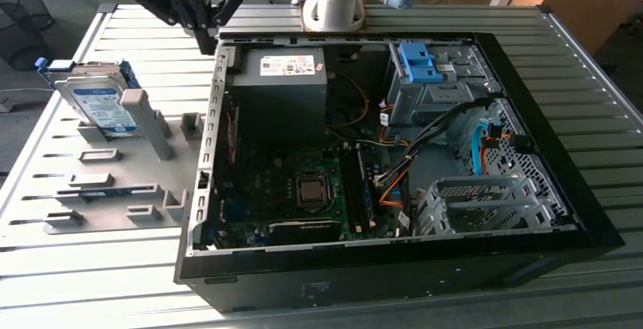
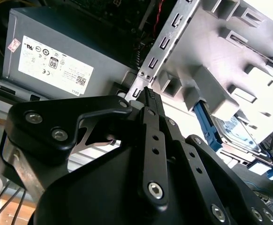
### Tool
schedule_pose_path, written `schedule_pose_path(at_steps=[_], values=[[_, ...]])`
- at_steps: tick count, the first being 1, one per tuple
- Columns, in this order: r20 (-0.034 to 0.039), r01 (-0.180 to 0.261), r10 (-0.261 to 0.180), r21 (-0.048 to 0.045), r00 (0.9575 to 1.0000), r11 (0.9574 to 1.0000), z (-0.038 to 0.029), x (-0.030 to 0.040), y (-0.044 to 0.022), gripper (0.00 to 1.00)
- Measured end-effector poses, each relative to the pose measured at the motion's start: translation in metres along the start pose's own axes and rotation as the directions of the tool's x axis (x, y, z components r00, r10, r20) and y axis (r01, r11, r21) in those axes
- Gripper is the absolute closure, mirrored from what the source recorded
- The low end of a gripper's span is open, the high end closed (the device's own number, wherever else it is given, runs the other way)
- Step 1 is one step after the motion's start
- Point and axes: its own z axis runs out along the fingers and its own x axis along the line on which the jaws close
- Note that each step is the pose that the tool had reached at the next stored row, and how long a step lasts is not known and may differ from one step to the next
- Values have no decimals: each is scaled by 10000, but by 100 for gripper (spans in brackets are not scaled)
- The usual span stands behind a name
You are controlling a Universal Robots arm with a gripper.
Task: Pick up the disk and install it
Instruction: 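Reach for the disk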
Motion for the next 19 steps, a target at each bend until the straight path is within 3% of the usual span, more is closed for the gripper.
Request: schedule_pose_path(at_steps=[19], values=[[-11,-1,1,1,10000,10000,9,101,-8,89]])
